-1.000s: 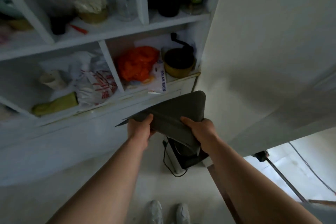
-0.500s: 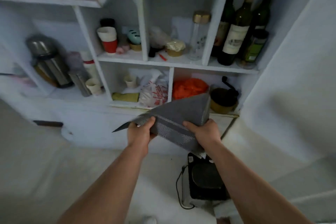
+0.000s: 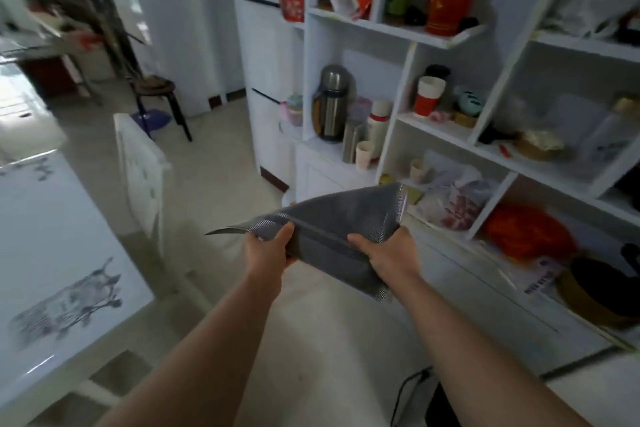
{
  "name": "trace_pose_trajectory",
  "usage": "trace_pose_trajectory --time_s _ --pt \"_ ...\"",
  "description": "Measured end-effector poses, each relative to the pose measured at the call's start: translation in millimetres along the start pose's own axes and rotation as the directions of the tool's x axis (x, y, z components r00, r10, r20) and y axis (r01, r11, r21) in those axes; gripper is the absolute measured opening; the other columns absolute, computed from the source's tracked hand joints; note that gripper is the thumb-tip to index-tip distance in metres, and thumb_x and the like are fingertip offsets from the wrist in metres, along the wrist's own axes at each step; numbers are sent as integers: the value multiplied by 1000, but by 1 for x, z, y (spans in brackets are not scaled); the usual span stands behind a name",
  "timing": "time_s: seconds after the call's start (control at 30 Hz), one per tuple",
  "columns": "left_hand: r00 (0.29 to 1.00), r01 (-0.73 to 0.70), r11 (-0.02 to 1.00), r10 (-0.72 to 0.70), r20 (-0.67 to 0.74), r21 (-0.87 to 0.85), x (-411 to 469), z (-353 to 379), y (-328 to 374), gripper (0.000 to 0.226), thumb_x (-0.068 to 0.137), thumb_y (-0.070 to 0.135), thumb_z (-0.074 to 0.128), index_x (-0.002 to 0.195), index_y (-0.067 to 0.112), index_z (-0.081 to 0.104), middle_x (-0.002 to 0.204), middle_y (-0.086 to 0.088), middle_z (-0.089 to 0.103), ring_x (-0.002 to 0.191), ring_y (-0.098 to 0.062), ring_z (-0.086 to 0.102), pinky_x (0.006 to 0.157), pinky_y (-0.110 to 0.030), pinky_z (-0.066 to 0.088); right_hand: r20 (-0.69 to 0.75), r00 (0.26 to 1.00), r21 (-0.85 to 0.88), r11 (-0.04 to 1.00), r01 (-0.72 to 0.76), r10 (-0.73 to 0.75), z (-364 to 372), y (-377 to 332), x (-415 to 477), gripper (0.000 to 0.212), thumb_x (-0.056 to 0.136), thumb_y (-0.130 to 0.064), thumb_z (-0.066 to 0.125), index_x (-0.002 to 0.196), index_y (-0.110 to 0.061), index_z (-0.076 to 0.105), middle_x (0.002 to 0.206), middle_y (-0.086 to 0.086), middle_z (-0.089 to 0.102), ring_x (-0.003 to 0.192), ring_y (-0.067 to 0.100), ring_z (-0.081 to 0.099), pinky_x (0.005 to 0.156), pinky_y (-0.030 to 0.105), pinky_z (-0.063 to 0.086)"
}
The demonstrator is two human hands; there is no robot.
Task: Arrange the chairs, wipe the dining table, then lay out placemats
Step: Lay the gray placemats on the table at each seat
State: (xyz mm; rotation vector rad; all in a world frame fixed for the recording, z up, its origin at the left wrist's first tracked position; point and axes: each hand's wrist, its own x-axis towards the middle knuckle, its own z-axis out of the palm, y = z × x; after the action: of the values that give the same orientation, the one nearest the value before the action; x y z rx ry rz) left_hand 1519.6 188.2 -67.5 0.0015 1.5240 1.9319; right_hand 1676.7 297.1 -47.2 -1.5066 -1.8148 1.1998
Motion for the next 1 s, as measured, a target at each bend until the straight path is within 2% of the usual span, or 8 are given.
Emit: trace_pose_trajectory --time_s 0.13,0.27,0.4,0.53,0.7,0.8,0.93,1.0 --pt "986 -87 995 77 -151 -55 -6 -72 41 43 84 12 70 122 6 51 114 -14 62 97 -29 64 51 -30 55 91 988 17 992 122 -123 66 -42 -28 76 63 -44 85 115 -7 44 103 0 52 89 18 51 74 29 42" --pt "933 -168 983 135 -333 -71 -19 -167 84 38 87 12 67 119 9 49 113 -10 60 93 -26 63 46 -26 53 251 944 34 977 212 -214 149 -84 -75 73 63 -43 85 112 -8 44 102 0 53 88 18 52 72 28 42" --pt "878 -215 976 174 -445 -43 -27 -262 118 35 87 11 66 118 9 50 113 -15 62 91 -29 65 56 -34 57 371 888 29 959 283 -273 226 -115 -123 71 61 -48 85 108 -10 46 101 -1 56 90 19 56 74 30 45" --pt "808 -270 960 184 -560 -74 -31 -351 146 28 87 7 66 110 8 50 113 -15 60 98 -31 63 64 -34 55 454 840 28 947 321 -298 293 -141 -170 69 60 -47 86 106 -11 48 98 -1 59 88 19 58 75 31 46" --pt "765 -287 953 170 -621 -93 -27 -429 151 34 84 3 67 113 -1 51 112 -21 62 97 -34 65 62 -34 55 525 791 -1 929 370 -315 356 -158 -203 73 57 -47 87 107 -9 50 101 2 63 95 23 61 82 34 49" --pt "745 -266 957 129 -654 -114 -17 -461 142 36 83 3 68 113 -3 51 108 -21 63 95 -35 66 66 -37 58 553 771 -30 917 398 -317 384 -163 -210 75 56 -47 87 108 -9 49 103 3 63 96 24 61 82 33 49" --pt "739 -216 966 68 -670 -141 5 -488 127 37 81 4 70 113 -6 55 109 -25 64 92 -37 67 64 -36 58 589 747 -79 898 432 -308 418 -166 -205 79 58 -48 86 113 -9 45 109 5 60 104 26 59 87 37 48" --pt "717 -202 968 43 -696 -149 19 -496 124 36 81 4 70 113 -6 55 107 -24 65 92 -38 67 61 -34 57 608 736 -101 889 446 -300 436 -167 -198 76 58 -48 86 110 -10 45 107 3 60 102 26 59 86 38 49"
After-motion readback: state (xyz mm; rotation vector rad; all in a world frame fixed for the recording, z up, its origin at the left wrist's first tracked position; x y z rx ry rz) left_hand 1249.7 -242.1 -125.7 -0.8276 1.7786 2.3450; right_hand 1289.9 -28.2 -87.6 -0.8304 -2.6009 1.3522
